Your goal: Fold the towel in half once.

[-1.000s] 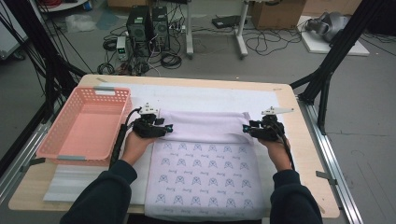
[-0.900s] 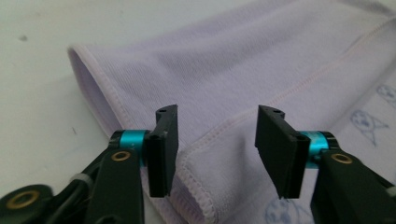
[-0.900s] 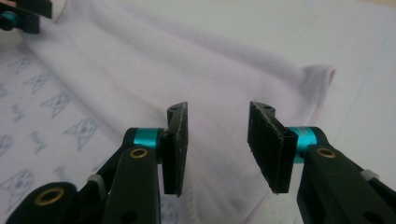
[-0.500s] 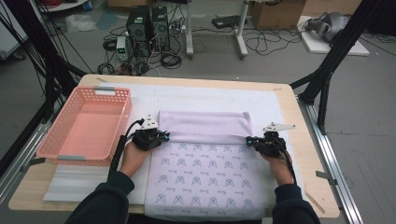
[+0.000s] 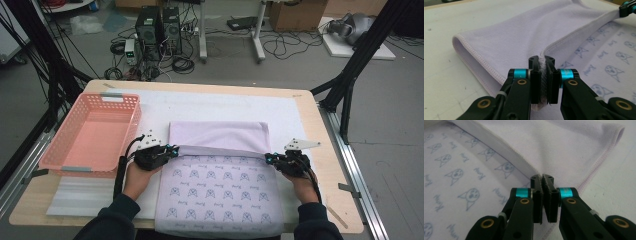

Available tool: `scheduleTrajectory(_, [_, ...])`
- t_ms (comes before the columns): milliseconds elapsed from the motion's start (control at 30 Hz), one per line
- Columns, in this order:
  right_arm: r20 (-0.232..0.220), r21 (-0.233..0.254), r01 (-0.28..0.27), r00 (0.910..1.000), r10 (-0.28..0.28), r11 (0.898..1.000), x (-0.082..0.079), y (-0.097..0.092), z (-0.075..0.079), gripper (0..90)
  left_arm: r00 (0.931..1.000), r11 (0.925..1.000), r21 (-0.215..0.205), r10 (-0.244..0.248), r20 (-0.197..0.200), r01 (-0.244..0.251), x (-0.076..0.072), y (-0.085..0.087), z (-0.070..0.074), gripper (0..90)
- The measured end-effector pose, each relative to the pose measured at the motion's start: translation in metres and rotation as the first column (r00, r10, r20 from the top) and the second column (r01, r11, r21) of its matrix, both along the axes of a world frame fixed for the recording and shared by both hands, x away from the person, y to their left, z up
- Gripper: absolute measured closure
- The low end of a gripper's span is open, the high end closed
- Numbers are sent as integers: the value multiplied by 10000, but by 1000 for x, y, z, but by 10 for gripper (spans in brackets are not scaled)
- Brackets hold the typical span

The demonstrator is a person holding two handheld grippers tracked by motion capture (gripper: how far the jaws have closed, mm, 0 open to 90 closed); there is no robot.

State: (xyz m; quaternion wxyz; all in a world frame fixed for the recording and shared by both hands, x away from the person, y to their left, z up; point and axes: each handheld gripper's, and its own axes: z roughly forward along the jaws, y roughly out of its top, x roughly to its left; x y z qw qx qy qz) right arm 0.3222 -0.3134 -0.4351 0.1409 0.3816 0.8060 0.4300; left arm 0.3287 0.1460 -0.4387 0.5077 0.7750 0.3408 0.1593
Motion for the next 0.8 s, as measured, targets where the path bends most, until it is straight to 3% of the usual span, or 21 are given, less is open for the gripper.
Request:
scheduleTrajectory(300, [37,1,-84,10000,84,10000,-27,-2,1,867,9999,9999,-3,-123,33,123,-33,2,-1,843])
scheduleTrajectory(500, [27,11,-122,9999,122,9999,-52,2,4,867,9996,9998,-7,-210,168,210,-60,7,1,843])
scheduleTrajectory(800, [32,-382,-543,9985,545,9978,-98,1,14,866,9984,9985,-34,-548,161,549,-96,9,5,840])
